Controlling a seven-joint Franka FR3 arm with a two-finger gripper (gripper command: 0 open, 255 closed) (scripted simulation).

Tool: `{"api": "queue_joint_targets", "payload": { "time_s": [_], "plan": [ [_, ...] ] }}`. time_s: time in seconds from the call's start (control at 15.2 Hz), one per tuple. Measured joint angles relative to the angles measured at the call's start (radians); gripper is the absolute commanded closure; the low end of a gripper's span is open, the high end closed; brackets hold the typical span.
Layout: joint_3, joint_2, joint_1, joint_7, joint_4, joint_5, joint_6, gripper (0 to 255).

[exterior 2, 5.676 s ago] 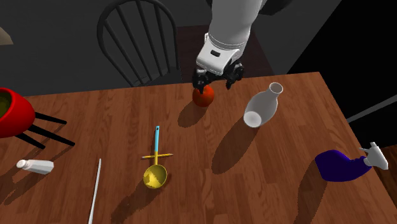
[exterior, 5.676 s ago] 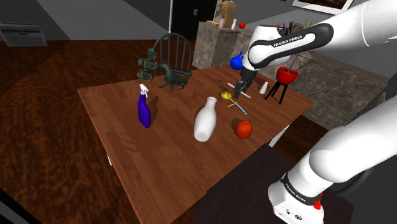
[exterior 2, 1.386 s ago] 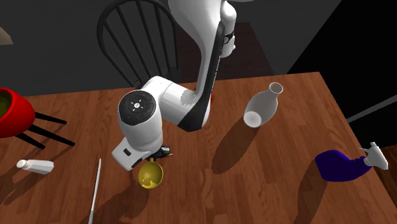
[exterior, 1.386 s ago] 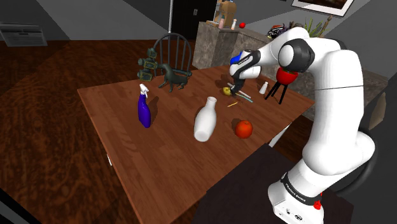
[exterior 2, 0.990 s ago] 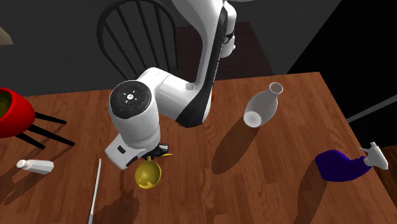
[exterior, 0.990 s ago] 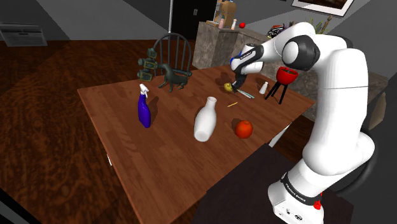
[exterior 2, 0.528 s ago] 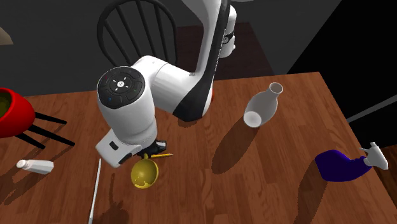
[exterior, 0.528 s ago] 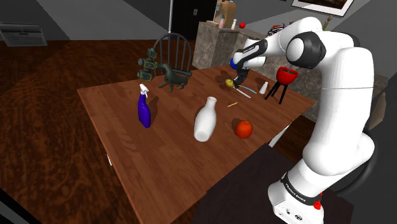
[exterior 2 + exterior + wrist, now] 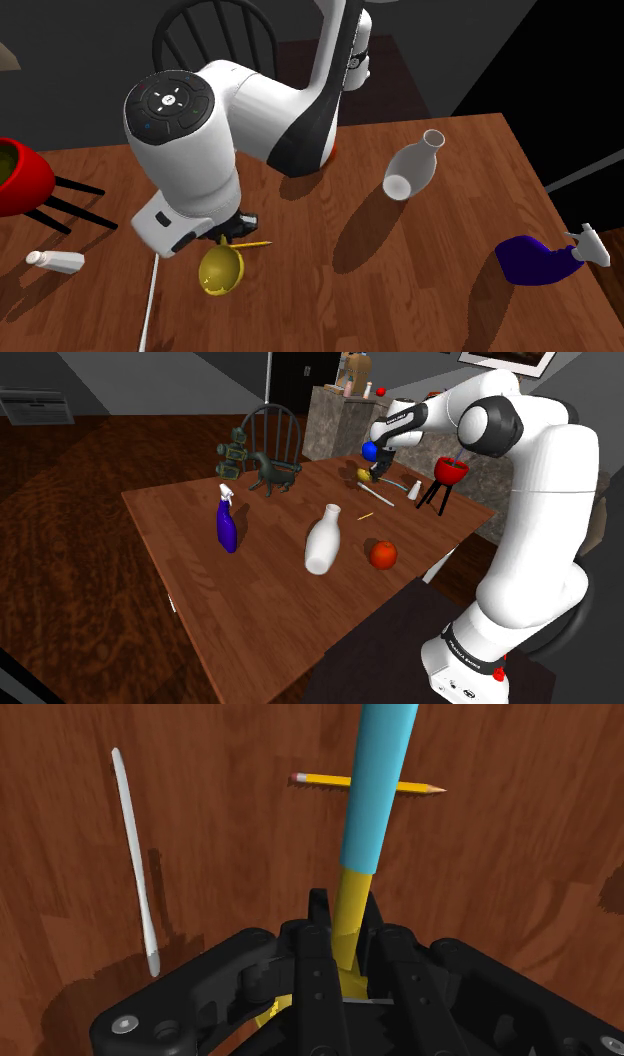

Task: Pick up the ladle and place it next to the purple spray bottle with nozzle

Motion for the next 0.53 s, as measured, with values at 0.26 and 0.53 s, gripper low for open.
{"api": "queue_joint_targets", "payload": {
  "time_s": [0.26, 0.53],
  "plan": [
    [-0.003, -0.020, 0.000, -0.002, 0.025, -0.004, -0.045, 255],
    [-0.006, -0.040, 0.002, -0.004, 0.050, -0.008, -0.089, 255]
  ]
}}
